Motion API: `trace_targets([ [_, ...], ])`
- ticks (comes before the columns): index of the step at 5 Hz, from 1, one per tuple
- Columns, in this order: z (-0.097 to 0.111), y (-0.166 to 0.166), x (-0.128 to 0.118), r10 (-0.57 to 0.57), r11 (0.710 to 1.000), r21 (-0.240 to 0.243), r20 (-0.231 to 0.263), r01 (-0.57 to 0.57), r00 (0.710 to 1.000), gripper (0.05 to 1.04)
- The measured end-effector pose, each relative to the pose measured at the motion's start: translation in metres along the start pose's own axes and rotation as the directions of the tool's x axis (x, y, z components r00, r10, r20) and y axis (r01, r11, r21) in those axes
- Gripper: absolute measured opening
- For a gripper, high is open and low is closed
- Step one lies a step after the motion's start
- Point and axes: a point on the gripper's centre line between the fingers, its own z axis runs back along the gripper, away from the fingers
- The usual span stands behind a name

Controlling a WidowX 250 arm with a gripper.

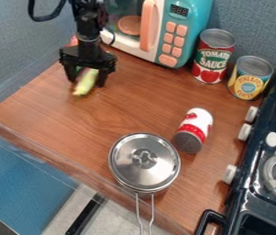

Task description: Move the spoon to the right side of the table

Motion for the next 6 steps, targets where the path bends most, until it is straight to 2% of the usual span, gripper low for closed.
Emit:
trace_targets([
  [1,0.000,0.001,0.002,0.002,1.000,0.006,0.015,-0.002,1.000,0.968],
  [2,-0.002,0.000,0.000,0.004,1.000,0.008,0.019,-0.004,1.000,0.693],
  [3,-0.002,-0.007,-0.003,-0.001,1.000,-0.027,0.016,0.002,1.000,0.410],
  [5,0.005,-0.029,-0.018,0.064,0.987,-0.143,-0.031,-0.068,0.997,0.383],
  [6,0.032,-0.059,-0.027,0.158,0.967,-0.195,-0.059,-0.167,0.986,0.383],
])
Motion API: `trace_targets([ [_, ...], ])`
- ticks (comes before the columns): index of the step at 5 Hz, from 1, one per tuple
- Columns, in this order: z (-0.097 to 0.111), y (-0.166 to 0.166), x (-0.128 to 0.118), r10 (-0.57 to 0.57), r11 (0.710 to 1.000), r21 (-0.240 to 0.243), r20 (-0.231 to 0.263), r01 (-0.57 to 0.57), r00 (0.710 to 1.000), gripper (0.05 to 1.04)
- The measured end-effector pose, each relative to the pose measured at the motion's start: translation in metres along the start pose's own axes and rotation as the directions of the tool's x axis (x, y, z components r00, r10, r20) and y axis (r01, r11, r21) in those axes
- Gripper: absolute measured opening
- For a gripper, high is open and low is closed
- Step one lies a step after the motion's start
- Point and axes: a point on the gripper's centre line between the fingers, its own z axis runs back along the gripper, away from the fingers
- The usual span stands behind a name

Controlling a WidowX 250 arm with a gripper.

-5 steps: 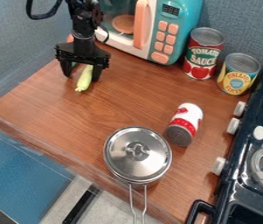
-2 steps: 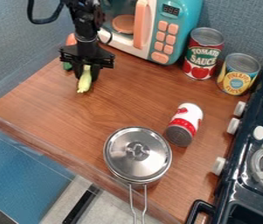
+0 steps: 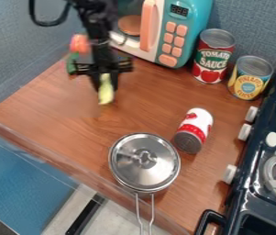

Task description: Move the spoon to the right side of the table

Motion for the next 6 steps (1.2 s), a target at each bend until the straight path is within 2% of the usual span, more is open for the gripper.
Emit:
trace_targets([
  [1,0.033,-0.043,-0.014,0.164,0.986,-0.022,0.015,-0.164,0.986,0.383],
  [2,0.043,-0.077,-0.031,0.318,0.948,0.004,0.015,-0.318,0.948,0.383],
  [3,0.046,-0.114,-0.036,0.468,0.884,0.034,-0.017,-0.467,0.884,0.382],
  [4,0.030,-0.137,-0.035,0.627,0.774,0.117,-0.001,-0.623,0.779,0.383],
  [5,0.015,-0.153,-0.029,0.693,0.708,0.155,0.031,-0.689,0.720,0.382],
  [6,-0.003,-0.159,-0.019,0.696,0.695,0.168,0.086,-0.699,0.712,0.383],
])
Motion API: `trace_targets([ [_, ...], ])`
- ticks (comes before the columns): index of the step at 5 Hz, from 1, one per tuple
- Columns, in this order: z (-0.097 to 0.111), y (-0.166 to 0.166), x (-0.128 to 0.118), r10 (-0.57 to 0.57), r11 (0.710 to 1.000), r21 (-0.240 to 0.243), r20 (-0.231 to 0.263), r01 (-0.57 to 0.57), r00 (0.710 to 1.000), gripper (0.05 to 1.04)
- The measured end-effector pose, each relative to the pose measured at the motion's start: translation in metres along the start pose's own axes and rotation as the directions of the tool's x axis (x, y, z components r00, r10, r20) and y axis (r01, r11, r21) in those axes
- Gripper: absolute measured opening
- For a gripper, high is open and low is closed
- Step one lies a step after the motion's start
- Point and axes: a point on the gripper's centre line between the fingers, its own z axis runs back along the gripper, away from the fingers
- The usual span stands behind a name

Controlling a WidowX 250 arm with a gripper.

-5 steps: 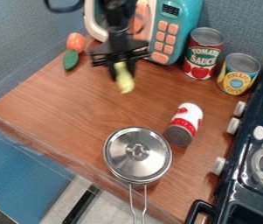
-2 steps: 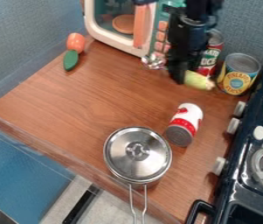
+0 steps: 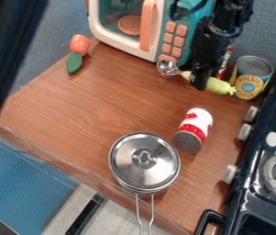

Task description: Move the spoon to the right side of the table

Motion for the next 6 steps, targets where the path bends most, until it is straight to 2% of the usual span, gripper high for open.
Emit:
trace_targets([
  [2,-0.033,-0.004,-0.012,-0.027,0.998,0.066,0.049,0.023,0.998,0.383],
  [3,-0.035,-0.005,-0.014,-0.040,0.997,0.069,0.041,0.037,0.998,0.429],
  [4,-0.034,-0.005,-0.014,-0.074,0.994,0.080,0.035,0.071,0.997,0.758],
  [5,-0.035,-0.003,-0.015,-0.080,0.995,0.067,0.013,0.079,0.997,0.987],
  [6,-0.029,0.001,-0.016,-0.089,0.994,0.057,0.005,0.088,0.996,1.001],
])
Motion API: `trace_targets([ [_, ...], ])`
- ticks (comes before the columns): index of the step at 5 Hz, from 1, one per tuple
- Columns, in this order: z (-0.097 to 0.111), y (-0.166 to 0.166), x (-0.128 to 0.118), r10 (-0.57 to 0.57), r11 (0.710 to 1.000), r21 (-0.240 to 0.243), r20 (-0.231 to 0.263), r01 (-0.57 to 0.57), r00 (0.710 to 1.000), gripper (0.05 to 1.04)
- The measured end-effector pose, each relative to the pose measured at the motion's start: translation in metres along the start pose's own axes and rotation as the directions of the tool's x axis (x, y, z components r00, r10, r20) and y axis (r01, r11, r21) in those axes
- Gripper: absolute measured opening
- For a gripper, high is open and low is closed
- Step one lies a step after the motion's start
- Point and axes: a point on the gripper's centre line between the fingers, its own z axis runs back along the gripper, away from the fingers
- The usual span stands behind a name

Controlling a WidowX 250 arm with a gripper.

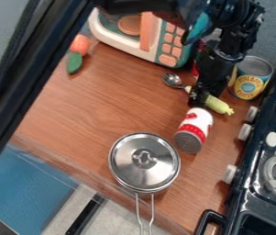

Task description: Move the spoon to the right side of the table

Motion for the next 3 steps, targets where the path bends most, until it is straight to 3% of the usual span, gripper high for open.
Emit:
trace_targets([
  [2,0.064,-0.003,0.009,-0.070,0.981,-0.184,-0.029,0.063,0.997,1.001],
  [3,0.067,-0.004,0.010,-0.072,0.979,-0.191,-0.027,0.065,0.997,1.001],
])
